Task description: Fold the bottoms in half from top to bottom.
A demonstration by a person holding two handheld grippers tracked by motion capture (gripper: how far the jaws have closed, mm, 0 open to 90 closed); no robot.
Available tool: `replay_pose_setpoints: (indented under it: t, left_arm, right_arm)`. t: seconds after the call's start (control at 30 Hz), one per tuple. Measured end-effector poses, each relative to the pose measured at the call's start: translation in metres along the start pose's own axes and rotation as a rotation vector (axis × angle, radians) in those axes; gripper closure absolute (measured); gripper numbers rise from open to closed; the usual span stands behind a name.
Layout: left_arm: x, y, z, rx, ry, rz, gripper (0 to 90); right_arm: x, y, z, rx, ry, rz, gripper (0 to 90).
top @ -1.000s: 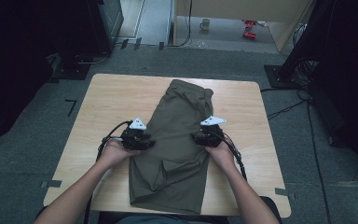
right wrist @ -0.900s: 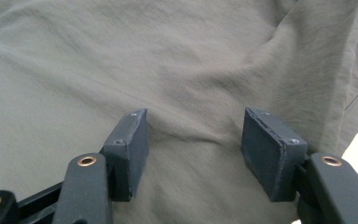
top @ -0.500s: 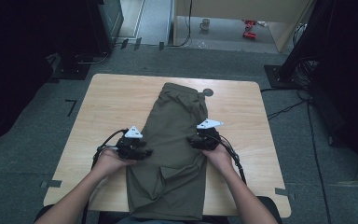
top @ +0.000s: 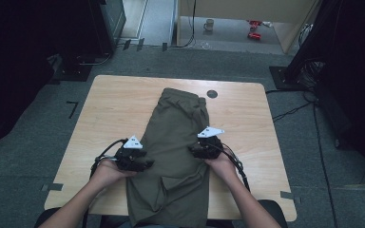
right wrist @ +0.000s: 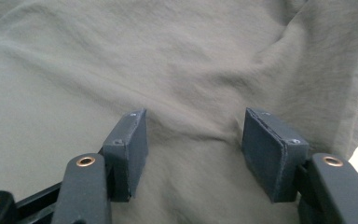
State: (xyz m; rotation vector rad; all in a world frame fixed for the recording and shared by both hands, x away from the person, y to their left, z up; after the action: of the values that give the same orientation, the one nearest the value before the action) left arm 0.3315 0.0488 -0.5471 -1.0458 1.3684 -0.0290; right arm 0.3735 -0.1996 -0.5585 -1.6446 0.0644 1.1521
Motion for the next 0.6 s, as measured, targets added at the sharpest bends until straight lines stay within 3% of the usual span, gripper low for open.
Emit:
replay_pose_setpoints:
  t: [0.23, 0.4, 0.6]
  left_arm:
    - [-0.004, 0.007, -0.007, -0.004, 0.009, 0.0, 44.9]
    - [-0.005, 0.005, -0.004, -0.005, -0.005, 0.006, 44.5]
    - [-0.011, -0.008, 0.011, -0.008, -0.025, -0.039, 43.1]
  right_arm:
    - [-0.006, 0.005, 0.009, -0.012, -0.018, 0.009, 40.1]
    - [-0.007, 0.003, 0.008, -0.013, -0.028, 0.034, 41.7]
    - [-0.015, -0.009, -0.001, 0.052, -0.017, 0.01, 42.6]
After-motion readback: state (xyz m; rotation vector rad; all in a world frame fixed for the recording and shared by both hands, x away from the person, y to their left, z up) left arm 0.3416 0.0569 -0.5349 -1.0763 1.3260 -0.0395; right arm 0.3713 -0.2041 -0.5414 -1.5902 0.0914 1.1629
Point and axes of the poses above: each handheld gripper's, and its own axes: x roughly forward along the jaws, y roughly out of its underside, z roughly to its left, the point moved 6 cm from there along x, roughly forward along the jaws, and after that the axes turned 3 degrees about z, right-handed, at the moved point
